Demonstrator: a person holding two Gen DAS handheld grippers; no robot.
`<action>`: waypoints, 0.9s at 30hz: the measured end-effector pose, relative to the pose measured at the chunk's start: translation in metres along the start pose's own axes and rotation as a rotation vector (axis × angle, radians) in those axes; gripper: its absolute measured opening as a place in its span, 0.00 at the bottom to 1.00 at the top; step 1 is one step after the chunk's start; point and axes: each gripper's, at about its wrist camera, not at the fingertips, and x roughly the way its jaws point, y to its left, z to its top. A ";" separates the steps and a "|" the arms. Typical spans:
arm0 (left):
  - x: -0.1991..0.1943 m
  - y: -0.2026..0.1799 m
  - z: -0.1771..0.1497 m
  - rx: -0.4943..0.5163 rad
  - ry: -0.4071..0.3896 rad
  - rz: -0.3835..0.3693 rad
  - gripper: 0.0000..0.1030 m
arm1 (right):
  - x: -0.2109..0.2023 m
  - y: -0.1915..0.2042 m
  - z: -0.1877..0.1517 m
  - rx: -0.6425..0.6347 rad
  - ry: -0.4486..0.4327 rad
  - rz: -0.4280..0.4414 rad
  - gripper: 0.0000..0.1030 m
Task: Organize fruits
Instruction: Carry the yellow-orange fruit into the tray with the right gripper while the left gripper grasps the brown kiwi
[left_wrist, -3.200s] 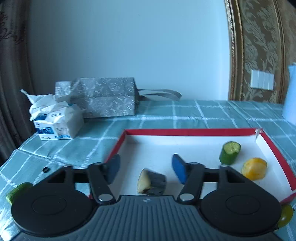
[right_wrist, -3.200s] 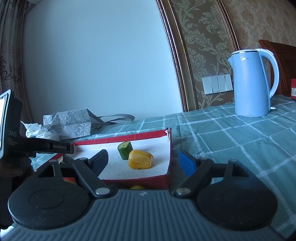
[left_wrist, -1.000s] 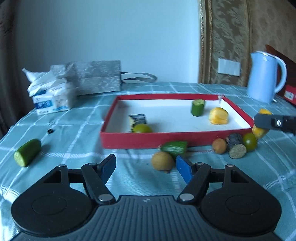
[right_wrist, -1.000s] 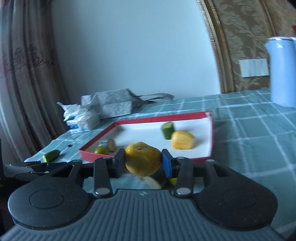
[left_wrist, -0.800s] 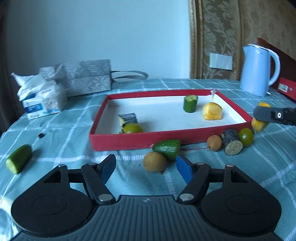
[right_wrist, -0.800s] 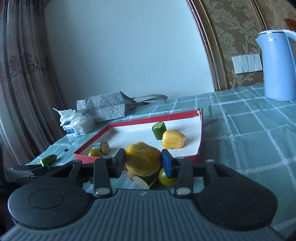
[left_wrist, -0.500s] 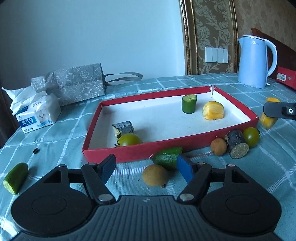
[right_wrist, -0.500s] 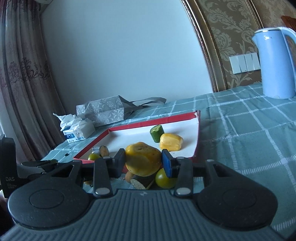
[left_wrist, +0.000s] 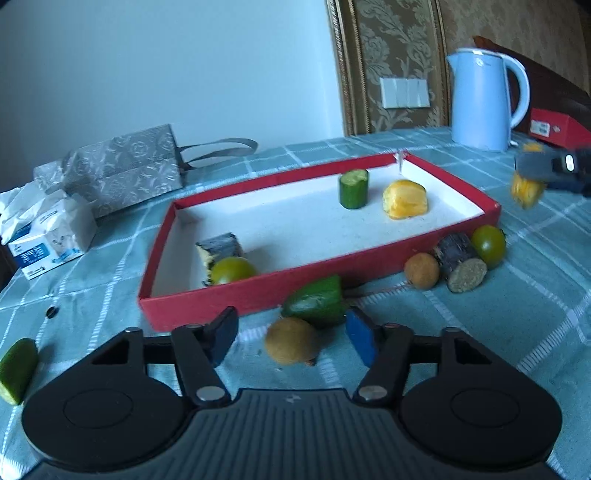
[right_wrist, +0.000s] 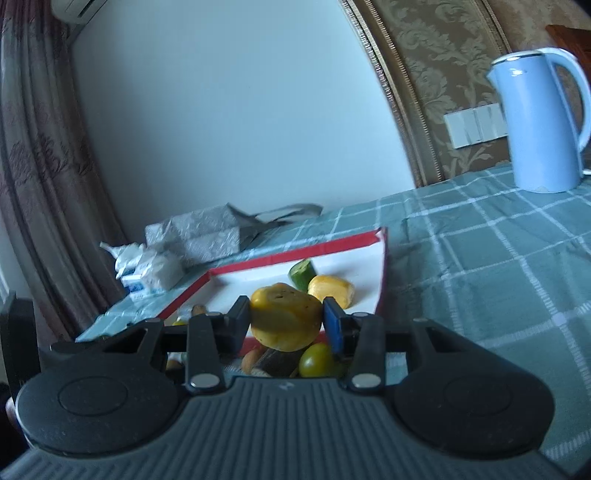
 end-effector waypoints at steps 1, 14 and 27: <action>0.001 -0.001 -0.001 0.004 0.006 -0.004 0.59 | -0.001 -0.004 0.001 0.018 -0.009 -0.006 0.39; -0.003 -0.005 -0.002 -0.029 0.008 -0.025 0.30 | 0.000 -0.018 0.001 0.067 -0.021 -0.036 0.39; -0.033 0.019 -0.004 -0.218 -0.009 0.208 0.29 | -0.001 -0.018 0.000 0.055 -0.035 -0.059 0.39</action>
